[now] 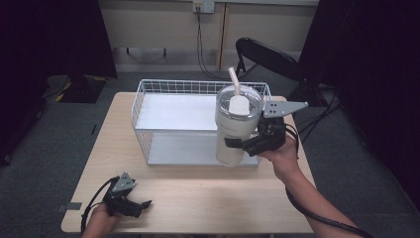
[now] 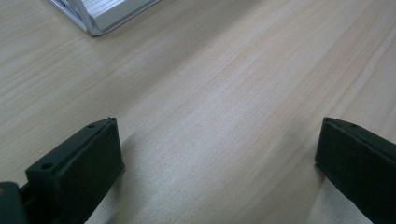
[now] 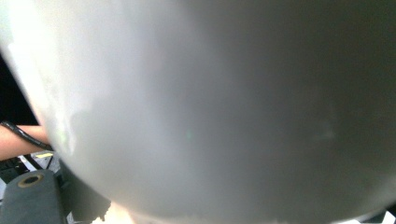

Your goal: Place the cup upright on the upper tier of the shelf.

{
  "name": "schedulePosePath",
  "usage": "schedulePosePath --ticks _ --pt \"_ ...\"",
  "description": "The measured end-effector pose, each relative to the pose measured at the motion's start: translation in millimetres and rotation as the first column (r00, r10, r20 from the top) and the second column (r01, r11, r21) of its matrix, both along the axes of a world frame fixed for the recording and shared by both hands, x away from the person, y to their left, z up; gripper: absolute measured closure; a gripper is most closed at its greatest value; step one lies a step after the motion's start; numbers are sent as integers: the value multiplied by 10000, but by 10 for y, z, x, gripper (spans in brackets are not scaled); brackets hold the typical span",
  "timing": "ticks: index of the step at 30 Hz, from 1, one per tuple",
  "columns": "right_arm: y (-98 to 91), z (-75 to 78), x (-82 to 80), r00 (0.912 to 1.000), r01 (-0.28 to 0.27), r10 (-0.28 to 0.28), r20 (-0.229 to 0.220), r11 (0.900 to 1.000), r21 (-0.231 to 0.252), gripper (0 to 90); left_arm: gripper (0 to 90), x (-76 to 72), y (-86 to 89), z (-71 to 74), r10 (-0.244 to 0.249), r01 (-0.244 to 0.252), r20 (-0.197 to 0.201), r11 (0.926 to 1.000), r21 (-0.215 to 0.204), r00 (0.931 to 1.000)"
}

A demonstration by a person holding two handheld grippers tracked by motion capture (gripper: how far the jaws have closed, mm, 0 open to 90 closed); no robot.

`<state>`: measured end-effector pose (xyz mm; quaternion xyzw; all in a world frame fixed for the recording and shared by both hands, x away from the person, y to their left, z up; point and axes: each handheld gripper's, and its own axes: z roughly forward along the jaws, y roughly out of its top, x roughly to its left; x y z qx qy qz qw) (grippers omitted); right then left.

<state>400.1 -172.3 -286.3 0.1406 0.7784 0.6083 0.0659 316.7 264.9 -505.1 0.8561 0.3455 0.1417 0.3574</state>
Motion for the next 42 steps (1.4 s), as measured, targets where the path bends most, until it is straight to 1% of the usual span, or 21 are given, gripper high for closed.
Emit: schedulePosePath --ticks 5,8,10,12,18,29,34,42 --pt "47 108 45 10000 -53 53 -13 9999 -99 102 0 0 0 0 -1 1 1 10000 -1 10000" --pt "71 151 68 9999 -62 61 -86 10000 -37 102 0 0 0 0 0 0 1 10000 0 10000" --pt "91 190 89 10000 -38 37 -53 10000 -84 102 0 0 0 0 -3 3 -1 10000 1 10000" --pt "94 200 95 10000 -46 45 -49 10000 -85 102 0 0 0 0 -2 2 0 10000 2 10000" --pt "128 302 133 10000 24 -26 -78 9997 -260 102 0 0 0 0 -2 2 -2 10000 1 10000" --pt "185 421 223 9999 124 -125 -54 9997 -209 102 0 -1 -2 -2 26 -26 0 10000 -42 10000" --pt "207 478 258 9997 260 -258 53 9994 -239 102 0 -1 -2 -1 28 -28 7 10000 -37 10000" --pt "231 541 328 9988 479 -478 52 9986 -224 102 0 -1 -1 0 28 -28 22 10000 -20 10000"
